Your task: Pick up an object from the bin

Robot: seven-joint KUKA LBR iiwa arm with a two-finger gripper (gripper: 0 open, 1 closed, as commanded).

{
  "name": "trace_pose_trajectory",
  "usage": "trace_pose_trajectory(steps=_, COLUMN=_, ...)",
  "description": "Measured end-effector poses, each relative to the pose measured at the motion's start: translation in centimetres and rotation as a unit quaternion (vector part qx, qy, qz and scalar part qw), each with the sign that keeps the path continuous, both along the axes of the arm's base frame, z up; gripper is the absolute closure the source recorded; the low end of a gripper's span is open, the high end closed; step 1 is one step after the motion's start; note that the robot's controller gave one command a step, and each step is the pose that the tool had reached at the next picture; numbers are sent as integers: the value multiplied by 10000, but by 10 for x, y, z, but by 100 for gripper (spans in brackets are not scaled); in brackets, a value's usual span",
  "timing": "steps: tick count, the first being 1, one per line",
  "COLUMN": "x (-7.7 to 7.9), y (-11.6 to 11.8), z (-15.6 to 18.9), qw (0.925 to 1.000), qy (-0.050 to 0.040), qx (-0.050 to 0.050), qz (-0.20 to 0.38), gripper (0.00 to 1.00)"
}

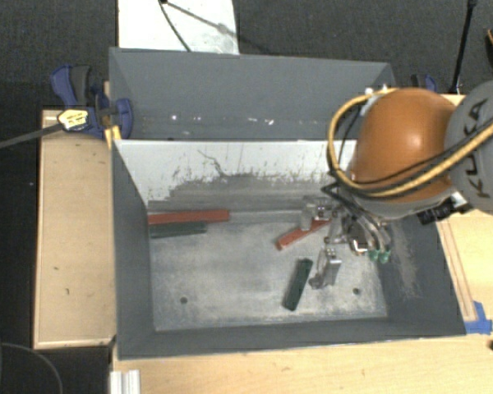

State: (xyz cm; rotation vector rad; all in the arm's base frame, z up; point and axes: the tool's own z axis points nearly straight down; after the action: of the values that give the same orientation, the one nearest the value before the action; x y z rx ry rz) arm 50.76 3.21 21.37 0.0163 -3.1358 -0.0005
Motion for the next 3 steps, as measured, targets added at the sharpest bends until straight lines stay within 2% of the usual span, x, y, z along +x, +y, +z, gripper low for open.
trace_pose_trajectory(steps=1, x=-13, y=-12, z=-145, qw=9762, qy=-34, qx=6, qz=2167, gripper=0)
trace_pose_trajectory(steps=2, x=14, y=-22, z=-112, qw=9831, qy=-62, qx=0, qz=1831, gripper=0)
trace_pose_trajectory(steps=3, x=-27, y=-13, z=-114, qw=9417, qy=-28, qx=12, qz=3363, gripper=0)
